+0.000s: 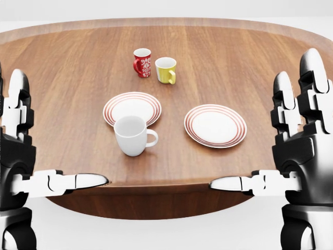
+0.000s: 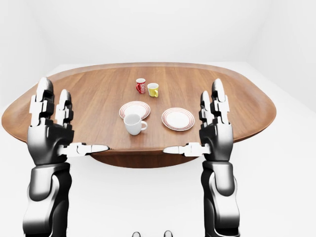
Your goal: Put the white mug on the left plate.
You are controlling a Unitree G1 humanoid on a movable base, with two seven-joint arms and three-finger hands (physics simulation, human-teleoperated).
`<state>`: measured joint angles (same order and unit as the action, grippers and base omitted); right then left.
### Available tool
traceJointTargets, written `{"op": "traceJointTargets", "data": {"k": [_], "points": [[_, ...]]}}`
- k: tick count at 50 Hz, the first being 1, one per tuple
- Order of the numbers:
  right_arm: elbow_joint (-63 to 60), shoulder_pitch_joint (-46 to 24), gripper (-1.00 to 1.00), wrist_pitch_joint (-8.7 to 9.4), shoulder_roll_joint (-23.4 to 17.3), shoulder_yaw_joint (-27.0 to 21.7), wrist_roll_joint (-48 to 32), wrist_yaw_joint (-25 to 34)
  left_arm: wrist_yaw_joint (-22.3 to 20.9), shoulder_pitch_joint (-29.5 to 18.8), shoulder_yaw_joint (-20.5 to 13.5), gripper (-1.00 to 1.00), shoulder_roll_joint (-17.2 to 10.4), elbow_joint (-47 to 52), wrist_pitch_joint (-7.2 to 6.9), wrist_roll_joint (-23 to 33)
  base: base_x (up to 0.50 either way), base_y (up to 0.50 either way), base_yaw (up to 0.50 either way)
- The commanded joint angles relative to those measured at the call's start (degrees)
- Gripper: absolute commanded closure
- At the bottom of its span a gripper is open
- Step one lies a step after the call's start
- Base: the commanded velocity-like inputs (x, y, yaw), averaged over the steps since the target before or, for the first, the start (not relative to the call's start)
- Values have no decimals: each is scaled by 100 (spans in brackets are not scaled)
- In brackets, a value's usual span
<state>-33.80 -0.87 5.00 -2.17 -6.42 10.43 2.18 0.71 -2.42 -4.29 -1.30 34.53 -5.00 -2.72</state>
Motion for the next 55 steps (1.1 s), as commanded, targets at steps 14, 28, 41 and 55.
{"op": "traceJointTargets", "data": {"k": [14, 28, 41, 55], "points": [[-194, 19, -100, 0, -9, -58, 119, 58, 34, 1, -95, -100, -53, 227, 0, -93, 0, 50, 0], [-189, 42, -100, 0, -3, -53, 143, 85, 13, 8, -79, -100, -55, 307, 0, -25, 0, 50, 0], [-82, 56, -100, 0, 14, -47, 105, 46, -9, 17, -88, -100, -52, 270, 0, 20, 0, 37, 0], [-255, 82, -100, 0, 8, -125, 470, 118, -19, 1, -83, -100, -50, 355, 0, 10, 16, 0, 0]]}}
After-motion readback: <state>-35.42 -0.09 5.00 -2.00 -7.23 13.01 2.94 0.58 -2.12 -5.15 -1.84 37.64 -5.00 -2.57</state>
